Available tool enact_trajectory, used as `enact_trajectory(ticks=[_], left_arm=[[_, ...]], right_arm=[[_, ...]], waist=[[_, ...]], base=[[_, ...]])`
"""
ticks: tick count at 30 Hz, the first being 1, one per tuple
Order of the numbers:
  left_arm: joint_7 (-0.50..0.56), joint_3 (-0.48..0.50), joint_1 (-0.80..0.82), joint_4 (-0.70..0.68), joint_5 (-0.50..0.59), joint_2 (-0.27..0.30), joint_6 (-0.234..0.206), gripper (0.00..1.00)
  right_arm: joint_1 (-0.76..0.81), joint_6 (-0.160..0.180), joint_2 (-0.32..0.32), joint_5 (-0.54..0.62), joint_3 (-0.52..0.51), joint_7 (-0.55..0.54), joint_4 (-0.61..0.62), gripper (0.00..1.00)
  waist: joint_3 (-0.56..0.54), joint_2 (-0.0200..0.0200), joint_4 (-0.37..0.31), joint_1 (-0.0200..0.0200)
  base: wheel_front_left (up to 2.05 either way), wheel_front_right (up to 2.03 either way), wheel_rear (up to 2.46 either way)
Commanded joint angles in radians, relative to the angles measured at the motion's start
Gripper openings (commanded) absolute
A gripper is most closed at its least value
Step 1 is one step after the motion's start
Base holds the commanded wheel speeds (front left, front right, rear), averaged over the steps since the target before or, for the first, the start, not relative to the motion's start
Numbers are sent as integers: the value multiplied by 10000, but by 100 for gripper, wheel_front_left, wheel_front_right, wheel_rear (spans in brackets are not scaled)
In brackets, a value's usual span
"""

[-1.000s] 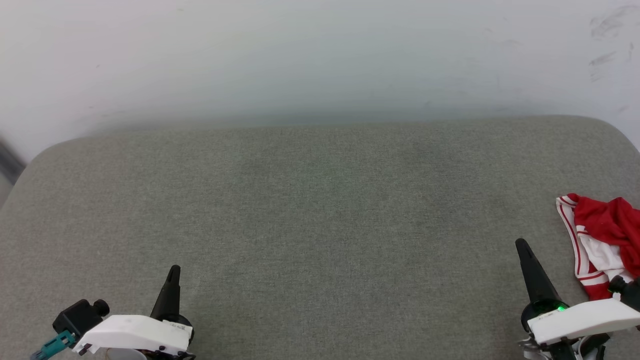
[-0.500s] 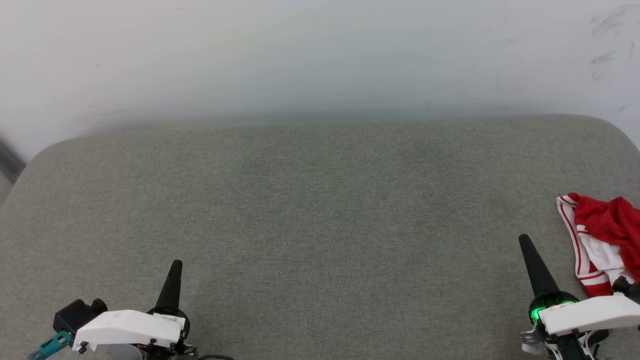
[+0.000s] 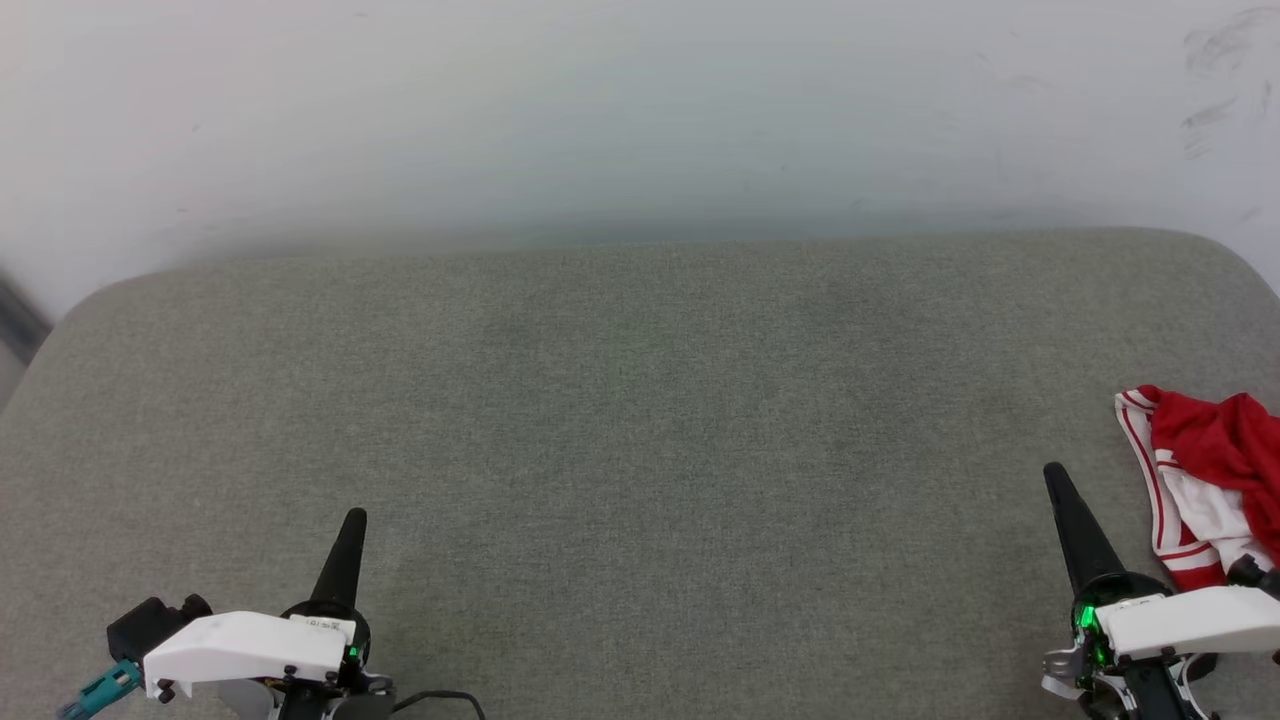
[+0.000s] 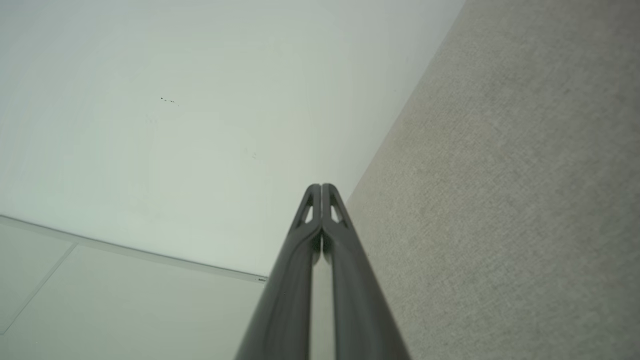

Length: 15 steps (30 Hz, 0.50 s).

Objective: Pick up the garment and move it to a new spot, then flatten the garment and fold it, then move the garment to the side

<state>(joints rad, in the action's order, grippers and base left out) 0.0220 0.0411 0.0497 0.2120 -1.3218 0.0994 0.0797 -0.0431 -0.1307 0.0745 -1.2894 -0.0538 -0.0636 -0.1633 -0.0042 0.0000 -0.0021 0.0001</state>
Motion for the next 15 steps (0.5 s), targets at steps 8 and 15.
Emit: enact_trajectory(ticks=[8,15], left_arm=[[208,203,297,44,-683,-97,193,0],[384,329,399,115,-1240,-193,283,0]], right_arm=[[-326,-1,40,-840,-75,-69,-147,0],[-421,-1,25,-1497,-130,-121,-312,0]], waist=[[13,0,4,-1],[26,0,7,-1]], base=[[0,0,0],[0,0,0]])
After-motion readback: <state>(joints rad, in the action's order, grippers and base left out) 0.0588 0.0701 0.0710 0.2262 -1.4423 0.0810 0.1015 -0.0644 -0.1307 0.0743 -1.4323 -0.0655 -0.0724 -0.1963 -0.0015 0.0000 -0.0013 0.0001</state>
